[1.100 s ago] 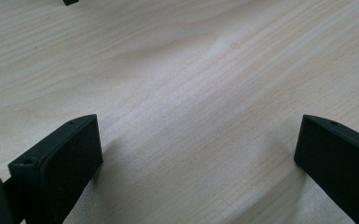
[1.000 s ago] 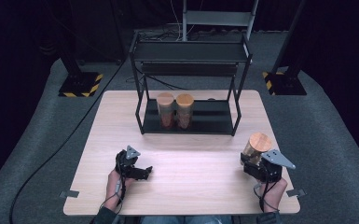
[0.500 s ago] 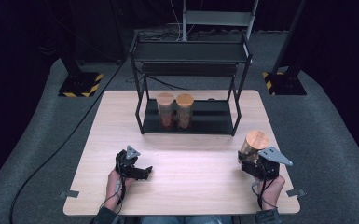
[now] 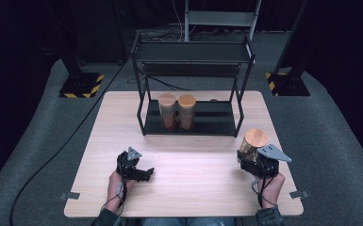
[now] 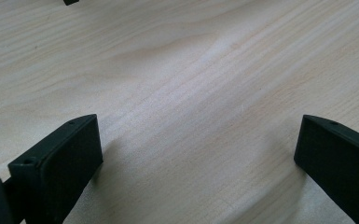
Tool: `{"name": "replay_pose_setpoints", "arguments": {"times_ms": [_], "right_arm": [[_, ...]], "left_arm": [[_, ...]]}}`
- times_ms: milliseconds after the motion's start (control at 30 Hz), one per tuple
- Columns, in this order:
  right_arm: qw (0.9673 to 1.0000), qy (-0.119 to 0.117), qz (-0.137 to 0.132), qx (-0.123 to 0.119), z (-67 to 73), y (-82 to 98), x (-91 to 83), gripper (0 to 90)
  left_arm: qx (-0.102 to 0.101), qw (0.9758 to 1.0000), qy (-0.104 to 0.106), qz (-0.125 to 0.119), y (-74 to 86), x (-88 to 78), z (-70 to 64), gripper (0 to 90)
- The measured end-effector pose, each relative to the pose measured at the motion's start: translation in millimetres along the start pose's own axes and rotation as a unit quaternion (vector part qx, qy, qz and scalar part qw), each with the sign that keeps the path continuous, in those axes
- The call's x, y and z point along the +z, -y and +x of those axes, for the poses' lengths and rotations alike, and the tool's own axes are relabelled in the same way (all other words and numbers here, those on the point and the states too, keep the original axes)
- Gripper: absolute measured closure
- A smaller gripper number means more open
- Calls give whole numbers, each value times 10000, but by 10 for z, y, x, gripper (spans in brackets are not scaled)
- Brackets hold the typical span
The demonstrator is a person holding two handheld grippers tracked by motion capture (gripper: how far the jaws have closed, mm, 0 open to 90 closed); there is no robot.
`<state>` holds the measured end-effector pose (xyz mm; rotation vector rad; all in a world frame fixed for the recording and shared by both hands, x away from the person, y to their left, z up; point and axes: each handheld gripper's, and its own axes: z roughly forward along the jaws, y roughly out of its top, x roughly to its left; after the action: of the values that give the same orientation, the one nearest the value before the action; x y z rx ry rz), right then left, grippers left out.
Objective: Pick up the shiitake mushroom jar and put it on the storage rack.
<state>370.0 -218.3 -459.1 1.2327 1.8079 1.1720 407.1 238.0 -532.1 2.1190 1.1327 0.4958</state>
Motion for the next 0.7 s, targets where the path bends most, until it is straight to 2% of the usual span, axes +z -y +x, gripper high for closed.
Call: {"name": "replay_pose_setpoints", "arguments": {"times_ms": [700], "right_arm": [[9999,-96,-51,8,62,-130,87,248]], "left_arm": [[-13,10000,-13,-1,0,0,1,1]]}}
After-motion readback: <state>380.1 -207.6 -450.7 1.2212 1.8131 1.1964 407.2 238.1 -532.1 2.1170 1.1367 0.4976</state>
